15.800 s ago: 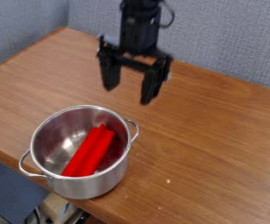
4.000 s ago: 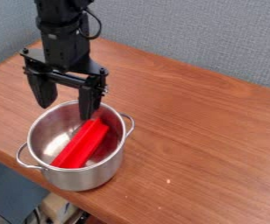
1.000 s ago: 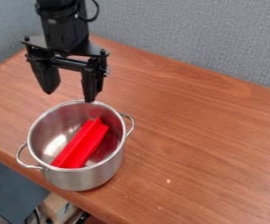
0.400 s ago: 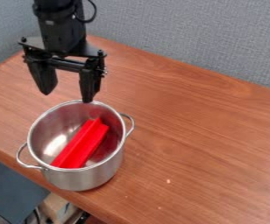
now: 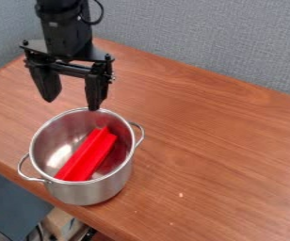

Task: Move the red object from the metal pot to the table

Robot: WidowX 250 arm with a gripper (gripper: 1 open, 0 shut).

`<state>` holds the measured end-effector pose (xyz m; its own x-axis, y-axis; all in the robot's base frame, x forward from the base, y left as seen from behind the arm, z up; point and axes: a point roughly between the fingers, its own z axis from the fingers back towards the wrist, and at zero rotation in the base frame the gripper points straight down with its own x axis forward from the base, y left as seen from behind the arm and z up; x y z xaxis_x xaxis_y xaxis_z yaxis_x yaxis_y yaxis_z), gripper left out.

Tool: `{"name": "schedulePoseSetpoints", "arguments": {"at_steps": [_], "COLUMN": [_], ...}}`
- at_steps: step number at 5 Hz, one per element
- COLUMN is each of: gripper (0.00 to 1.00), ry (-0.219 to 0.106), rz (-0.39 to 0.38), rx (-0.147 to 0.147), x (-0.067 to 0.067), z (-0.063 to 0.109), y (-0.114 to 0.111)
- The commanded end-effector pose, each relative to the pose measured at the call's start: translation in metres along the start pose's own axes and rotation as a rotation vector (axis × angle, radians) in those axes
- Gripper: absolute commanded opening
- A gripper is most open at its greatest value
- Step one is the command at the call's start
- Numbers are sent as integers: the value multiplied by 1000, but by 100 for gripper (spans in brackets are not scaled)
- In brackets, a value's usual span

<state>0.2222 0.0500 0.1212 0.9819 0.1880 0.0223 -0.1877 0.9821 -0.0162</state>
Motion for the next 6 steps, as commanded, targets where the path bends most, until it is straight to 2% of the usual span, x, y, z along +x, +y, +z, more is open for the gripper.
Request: {"name": "schedulePoseSetpoints", "arguments": {"at_steps": [1, 4, 6], "gripper": [100, 100, 100], "ry": [-20, -23, -17], "rz": [-2, 21, 27], "rx": [5, -12, -10], "x": [5, 14, 15], "z": [5, 6, 6], "y": [1, 9, 11]}}
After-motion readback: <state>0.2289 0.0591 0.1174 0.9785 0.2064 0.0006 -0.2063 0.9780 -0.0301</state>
